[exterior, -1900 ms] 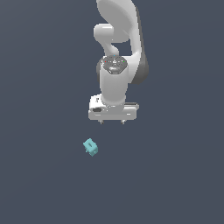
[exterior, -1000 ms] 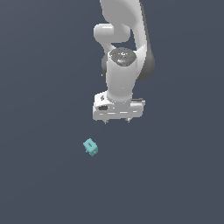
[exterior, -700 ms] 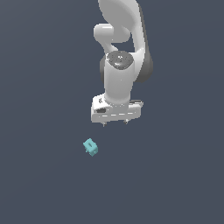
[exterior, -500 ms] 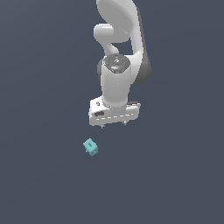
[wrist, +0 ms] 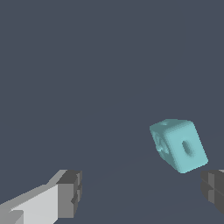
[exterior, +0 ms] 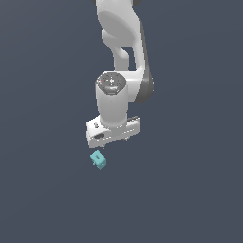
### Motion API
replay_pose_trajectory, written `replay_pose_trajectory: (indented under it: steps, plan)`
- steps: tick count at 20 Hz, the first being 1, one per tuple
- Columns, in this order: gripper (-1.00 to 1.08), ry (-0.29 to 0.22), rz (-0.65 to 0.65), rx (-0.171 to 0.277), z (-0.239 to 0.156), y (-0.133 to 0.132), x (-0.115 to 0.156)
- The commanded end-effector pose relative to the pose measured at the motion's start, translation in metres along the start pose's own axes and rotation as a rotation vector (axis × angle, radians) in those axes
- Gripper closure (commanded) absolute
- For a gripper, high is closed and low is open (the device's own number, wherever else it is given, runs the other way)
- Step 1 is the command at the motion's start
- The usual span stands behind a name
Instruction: Pick up the object and move it to a goal position.
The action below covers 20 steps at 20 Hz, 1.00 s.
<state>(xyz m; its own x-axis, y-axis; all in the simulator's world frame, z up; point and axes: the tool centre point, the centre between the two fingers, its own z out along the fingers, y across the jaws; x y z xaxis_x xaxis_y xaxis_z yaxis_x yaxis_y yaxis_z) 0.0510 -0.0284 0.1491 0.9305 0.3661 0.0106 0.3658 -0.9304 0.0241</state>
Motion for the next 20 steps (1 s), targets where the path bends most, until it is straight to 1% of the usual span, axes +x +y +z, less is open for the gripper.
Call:
replay_pose_trajectory:
  steps: [1, 12, 20]
  plan:
    - [-0.92, -0.002, -0.052, 0.002, 0.008, 0.012, 0.001]
    - [-0.92, -0.007, -0.264, 0.016, 0.04, 0.06, 0.0]
    - [-0.92, -0.006, -0.353, 0.024, 0.055, 0.081, -0.002]
